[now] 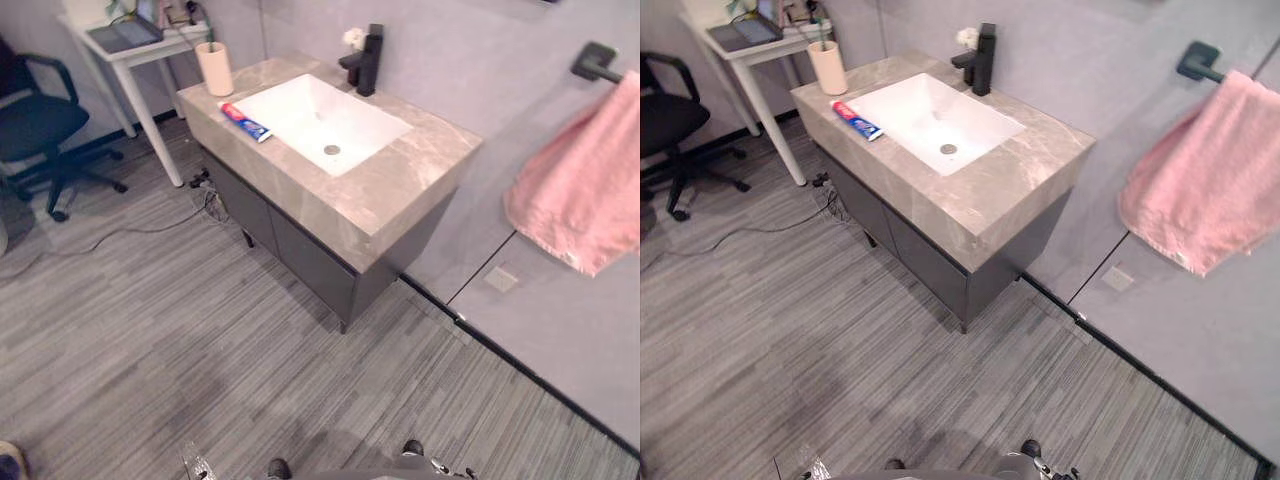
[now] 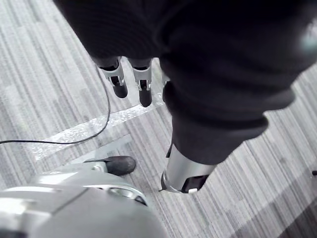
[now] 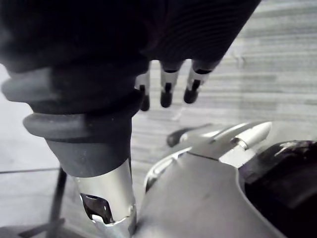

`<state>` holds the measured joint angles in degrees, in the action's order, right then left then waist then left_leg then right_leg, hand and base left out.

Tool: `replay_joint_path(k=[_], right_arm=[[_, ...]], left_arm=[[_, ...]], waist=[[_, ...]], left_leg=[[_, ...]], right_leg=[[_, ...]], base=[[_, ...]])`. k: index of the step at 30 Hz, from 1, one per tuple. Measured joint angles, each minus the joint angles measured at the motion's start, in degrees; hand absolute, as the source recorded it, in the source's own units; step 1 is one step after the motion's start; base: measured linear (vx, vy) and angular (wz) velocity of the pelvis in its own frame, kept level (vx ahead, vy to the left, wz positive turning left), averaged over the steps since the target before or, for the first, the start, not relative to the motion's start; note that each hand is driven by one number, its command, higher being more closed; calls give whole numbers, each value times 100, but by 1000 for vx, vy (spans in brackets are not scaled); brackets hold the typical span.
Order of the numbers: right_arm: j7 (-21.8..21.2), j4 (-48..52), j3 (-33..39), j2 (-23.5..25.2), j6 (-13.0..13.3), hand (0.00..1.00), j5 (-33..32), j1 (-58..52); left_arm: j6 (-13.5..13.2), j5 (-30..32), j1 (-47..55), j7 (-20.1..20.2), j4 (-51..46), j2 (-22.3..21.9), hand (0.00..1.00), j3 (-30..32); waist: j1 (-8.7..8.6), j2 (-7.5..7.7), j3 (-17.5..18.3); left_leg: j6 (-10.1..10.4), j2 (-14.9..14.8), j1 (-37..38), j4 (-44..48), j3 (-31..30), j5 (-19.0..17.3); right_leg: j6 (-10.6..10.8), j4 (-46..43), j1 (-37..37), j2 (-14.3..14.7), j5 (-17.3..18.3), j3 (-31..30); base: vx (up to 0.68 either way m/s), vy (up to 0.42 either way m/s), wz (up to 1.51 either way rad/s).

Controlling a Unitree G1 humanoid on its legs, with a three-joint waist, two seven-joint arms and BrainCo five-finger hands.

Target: Organize washtable

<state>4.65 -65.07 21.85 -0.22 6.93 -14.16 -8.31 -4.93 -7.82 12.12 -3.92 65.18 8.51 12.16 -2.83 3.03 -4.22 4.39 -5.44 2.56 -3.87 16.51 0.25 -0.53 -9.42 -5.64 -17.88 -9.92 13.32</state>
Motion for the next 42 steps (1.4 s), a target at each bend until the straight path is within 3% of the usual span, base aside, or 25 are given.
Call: replay_joint_path(k=[1, 2, 3, 4, 5, 8, 11, 12, 14, 22, 25, 27, 28, 29, 31, 32, 33, 34, 36, 39, 40, 42], right_arm=[[-10, 11, -32, -7, 1, 0, -6, -3], [-103, 18, -79, -5, 1, 0, -8, 14], [-167, 92, -177, 3, 16, 0, 13, 32], [-196, 97, -251, 0, 37, 0, 16, 29], [-227, 87, -274, -12, 48, 0, 80, 91], [-264, 128, -467, -165, 161, 0, 324, 213], [-244, 93, -490, -215, 146, 0, 353, 182], [-232, 92, -491, -206, 147, 0, 352, 166], [-205, 89, -486, -132, 155, 0, 302, 129], [-176, 51, -469, -104, 132, 0, 272, -49], [-143, -107, -377, -34, 119, 0, 187, 58], [-119, -138, -237, 81, 99, 0, 83, 36], [-124, -160, -175, 85, 88, 0, 50, 6], [-143, -149, -156, 49, 73, 0, 9, 61], [-161, -140, -156, 10, 88, 0, 0, 48], [-165, -126, -171, -29, 141, 0, -7, 20], [-165, -103, -232, -29, 138, 0, -5, 17], [-163, -92, -238, -23, 150, 0, -6, 33], [-160, -68, -240, -22, 165, 0, -59, 13], [-151, 26, -223, -53, 152, 0, -120, -27], [-152, 149, -192, -25, 147, 0, -114, -59], [-159, 197, -145, -11, 138, 0, -98, -53]], left_arm=[[-1, 0, 41, 0, -11, -24, 0, 24], [9, 5, 80, 4, -6, -108, 0, 117], [9, 8, 58, 5, 1, -120, 0, 128], [7, 7, 26, 6, 6, -151, 0, 127], [-8, 7, 27, 7, 4, -190, 0, 184], [-13, 6, -9, 12, 12, -343, 0, 190], [-30, -9, -76, 14, 53, -353, 0, 189], [-33, -9, -80, 11, 63, -346, 0, 190], [-38, -5, -103, 20, 67, -274, 0, 189], [-42, -47, -99, 19, 119, -258, 0, 255], [-40, -61, -90, 15, 105, -255, 0, 556], [-41, -157, -79, 14, 75, -195, 0, 764], [-48, -173, -91, 13, 51, -226, 0, 835], [-59, -195, -64, 3, 41, -292, 0, 932], [-46, -303, -42, 2, 5, -351, 0, 1081], [-38, -386, -48, 2, 1, -394, 0, 1089], [-30, -447, -10, -1, -7, -378, 0, 1101], [-29, -466, -6, 2, -9, -367, 0, 1104], [-20, -464, -97, 6, -13, -386, 0, 1104], [4, -277, -205, 7, -54, -461, 0, 1109], [9, -185, -216, 9, -182, -495, 0, 1133], [9, -55, -213, 12, -240, -522, 0, 1244]], waist=[[41, 2, 4], [71, 14, 2], [34, 27, 3], [41, 35, 1], [122, 71, -23], [51, -136, -137], [61, -155, -156], [60, -165, -148], [51, -43, -176], [46, 7, -167], [80, 152, -181], [190, 357, -213], [220, 306, -243], [253, 278, -322], [331, 103, -400], [382, 99, -420], [379, 91, -421], [369, 91, -421], [352, 78, -427], [335, 48, -445], [267, 35, -447], [196, 19, -442]], left_leg=[[-40, -65, 2, 23, -26, 20], [-61, -183, -25, 91, -205, 38], [-61, -271, -106, 184, -399, 64], [-48, -262, -150, 197, -457, 72], [-33, -163, -197, 200, -482, 81], [68, -190, -62, -36, -546, 273], [110, -263, 4, -137, -548, 374], [118, -268, 8, -144, -546, 387], [131, -232, -7, -197, -548, 447], [125, -59, -161, -200, -619, 454], [36, 174, -194, -165, -661, 393], [-253, 432, -213, 8, -660, 181], [-378, 459, -263, 271, -722, -18], [-458, 466, -295, 655, -862, -307], [-653, 400, -252, 1126, -1102, -661], [-776, 284, -165, 1325, -1291, -885], [-839, 179, -96, 1416, -1429, -1029], [-863, 150, -72, 1411, -1478, -1068], [-915, 194, 20, 1397, -1548, -1234], [-847, 368, 322, 1246, -1653, -1395], [-834, 491, 746, 961, -1713, -1570], [-841, 541, 976, 864, -1824, -1767]], right_leg=[[84, -34, -2, 79, -56, -103], [364, -256, 3, 344, 332, -364], [488, -350, 53, 824, 902, -641], [397, -247, 110, 1036, 1130, -735], [297, 67, 307, 1105, 1311, -734], [278, 93, 348, 1163, 1405, -918], [316, 89, 366, 1232, 1444, -905], [333, 92, 367, 1235, 1457, -904], [454, 97, 337, 1195, 1645, -927], [645, 241, 343, 1153, 1754, -1262], [946, 245, 378, 953, 1735, -1337], [1480, 72, 461, 614, 1815, -1202], [1554, -388, 377, 540, 1762, -1178], [1563, -1320, 97, 518, 1582, -1150], [1497, -2853, -451, 517, 780, -1117], [1463, -3410, -777, 622, 1031, -1129], [1257, -3380, -974, 840, 1587, -983], [1127, -3223, -1078, 942, 1703, -882], [1011, -1902, -1439, 1282, 1724, -641], [776, -277, -1490, 1557, 1391, -532], [608, 206, -1565, 1664, 1192, -462], [513, 199, -1659, 1707, 1120, -358]], base=[[96, -51, 20], [110, -126, 50], [140, -165, 61], [117, -172, 46], [52, -108, 11], [17, -62, 9], [-22, -78, -1], [-74, -68, -5], [-128, -53, -1], [-68, 18, 10], [100, 93, 21], [120, 164, 28], [129, 173, 48], [134, 201, 65], [147, 210, 66], [244, 199, 60], [212, 154, 54], [237, 168, 37], [331, 160, 18], [459, 67, 19], [524, 13, 35], [507, -13, 43]])
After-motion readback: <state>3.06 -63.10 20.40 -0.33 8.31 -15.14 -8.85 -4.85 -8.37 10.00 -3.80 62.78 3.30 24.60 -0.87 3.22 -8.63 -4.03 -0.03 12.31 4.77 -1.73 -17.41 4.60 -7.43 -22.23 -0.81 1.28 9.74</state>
